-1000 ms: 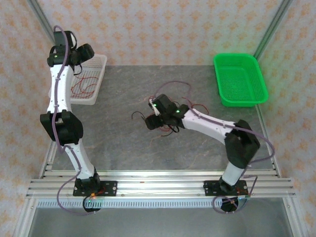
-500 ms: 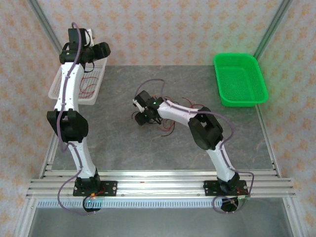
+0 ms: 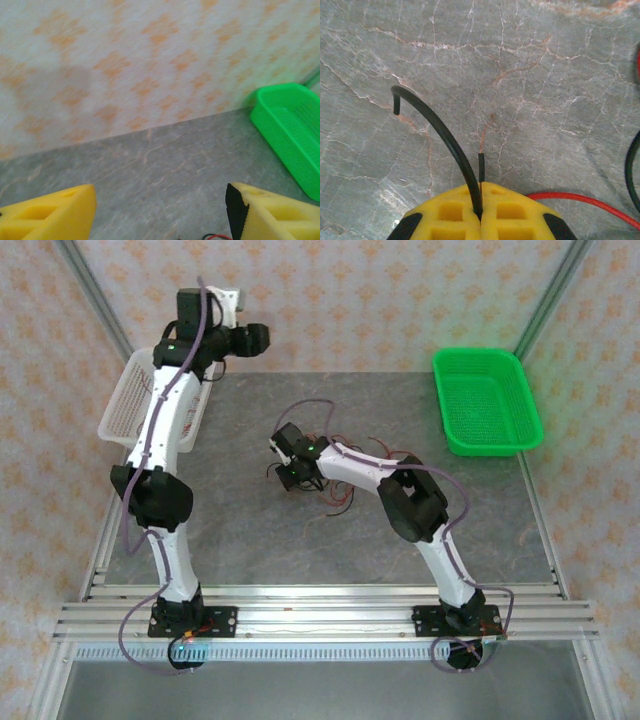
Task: Untangle the cables
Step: Place the cable into the container, then untie the cable from multiple cables.
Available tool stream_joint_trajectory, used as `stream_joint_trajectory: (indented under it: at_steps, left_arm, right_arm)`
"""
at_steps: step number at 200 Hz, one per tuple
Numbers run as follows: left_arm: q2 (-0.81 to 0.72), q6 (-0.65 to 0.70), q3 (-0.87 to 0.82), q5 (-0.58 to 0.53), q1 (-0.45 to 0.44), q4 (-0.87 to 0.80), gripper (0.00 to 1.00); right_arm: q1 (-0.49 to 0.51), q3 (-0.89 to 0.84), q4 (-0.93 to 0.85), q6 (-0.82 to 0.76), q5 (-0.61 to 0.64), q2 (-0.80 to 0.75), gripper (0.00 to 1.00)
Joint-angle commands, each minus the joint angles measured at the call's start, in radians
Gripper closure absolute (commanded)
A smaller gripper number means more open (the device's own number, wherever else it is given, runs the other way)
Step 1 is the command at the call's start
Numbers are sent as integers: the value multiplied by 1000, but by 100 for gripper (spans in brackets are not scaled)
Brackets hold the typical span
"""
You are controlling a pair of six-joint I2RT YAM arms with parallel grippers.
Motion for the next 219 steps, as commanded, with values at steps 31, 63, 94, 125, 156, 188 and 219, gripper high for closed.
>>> stream_joint_trajectory:
  at_steps: [31,63,94,125,156,188,219]
  left_arm:
    - [9,105,68,-169,-170,40,31]
    - [-116,88,-164,-262,-242,185,30]
    - [-239,40,-409,-283,-271,348,30]
    - [-310,17,-576,-304,-289,458,31]
    - [-351,5,-666,-320,-291,513,31]
    - [-375,-9,-702,-383,-290,534,31]
    - [-403,-55,-717,-491,-289,552,31]
  right_arm:
    - [-26,-76,62,63,39,-238,100]
    - [-69,-53,59,72,45,-359,100]
    - [-109,24,33,63,56,-447,100]
    - [-131,120,-8,42,75,-495,100]
    - [-136,170,-30,34,98,-534,100]
    - [-138,195,-33,37,107,-570,100]
    - [-139,230,-49,38,123,-583,100]
